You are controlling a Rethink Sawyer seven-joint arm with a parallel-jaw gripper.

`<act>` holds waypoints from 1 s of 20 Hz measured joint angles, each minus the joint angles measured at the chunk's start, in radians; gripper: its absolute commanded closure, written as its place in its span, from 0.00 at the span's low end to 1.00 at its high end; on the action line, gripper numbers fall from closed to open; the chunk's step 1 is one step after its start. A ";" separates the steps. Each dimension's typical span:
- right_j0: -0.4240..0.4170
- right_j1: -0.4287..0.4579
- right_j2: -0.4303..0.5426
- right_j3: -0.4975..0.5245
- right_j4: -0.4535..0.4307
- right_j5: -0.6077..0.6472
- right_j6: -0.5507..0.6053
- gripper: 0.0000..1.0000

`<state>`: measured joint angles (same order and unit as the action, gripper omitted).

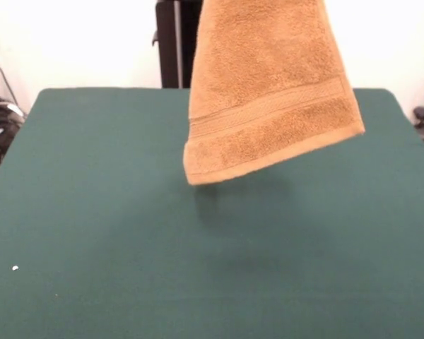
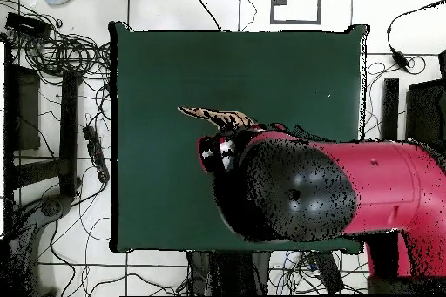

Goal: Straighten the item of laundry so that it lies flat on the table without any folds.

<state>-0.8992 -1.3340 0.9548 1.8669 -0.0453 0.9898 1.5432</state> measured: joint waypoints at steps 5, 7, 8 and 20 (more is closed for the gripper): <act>-0.026 0.044 0.015 -0.055 -0.042 0.046 -0.036 1.00; -0.033 0.064 0.021 -0.079 -0.056 0.067 -0.049 1.00; -0.035 0.071 0.024 -0.087 -0.062 0.075 -0.055 1.00; -0.085 0.194 0.052 -0.191 -0.153 0.130 -0.143 1.00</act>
<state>-0.9847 -1.1402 1.0069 1.6760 -0.1985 1.1197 1.3998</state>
